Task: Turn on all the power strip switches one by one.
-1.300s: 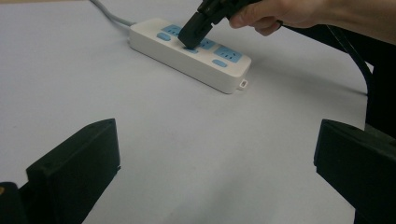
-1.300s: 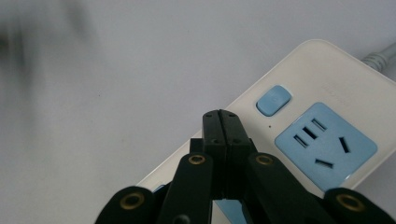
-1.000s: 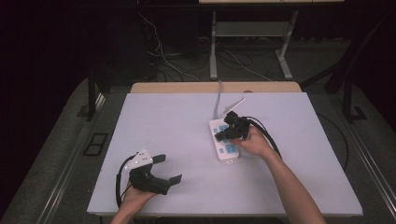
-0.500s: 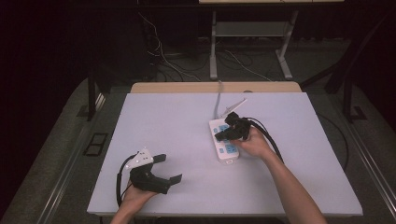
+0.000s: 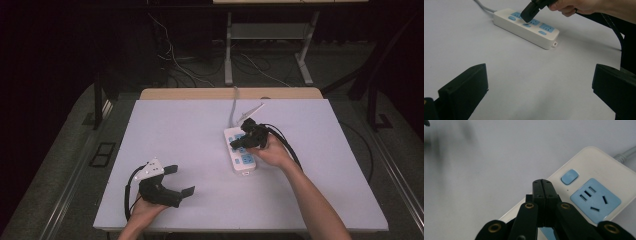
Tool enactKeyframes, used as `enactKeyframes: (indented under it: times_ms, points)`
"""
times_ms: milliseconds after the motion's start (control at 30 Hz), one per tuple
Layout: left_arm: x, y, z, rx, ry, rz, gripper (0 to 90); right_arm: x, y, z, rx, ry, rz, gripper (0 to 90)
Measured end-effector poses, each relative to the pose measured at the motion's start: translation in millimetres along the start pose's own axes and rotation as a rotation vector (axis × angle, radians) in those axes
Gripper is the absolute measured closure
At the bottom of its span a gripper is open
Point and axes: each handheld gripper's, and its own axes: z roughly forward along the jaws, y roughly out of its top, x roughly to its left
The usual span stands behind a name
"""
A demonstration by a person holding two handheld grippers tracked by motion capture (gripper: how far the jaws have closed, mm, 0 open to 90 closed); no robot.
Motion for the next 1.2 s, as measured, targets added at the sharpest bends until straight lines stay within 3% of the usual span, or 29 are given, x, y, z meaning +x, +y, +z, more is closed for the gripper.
enactKeyframes:
  times_ms: [467, 1200]
  points:
    - [0.8, 0.0, -1.5, -0.005, 0.001, -0.004, 0.0, -11.1, 13.1, -7.9, -0.002, -0.022, 0.015, 90.0]
    - [1.0, 0.3, -1.7, -0.004, -0.003, -0.001, 0.0, -25.6, 23.4, 10.1, 0.01, -0.032, 0.03, 90.0]
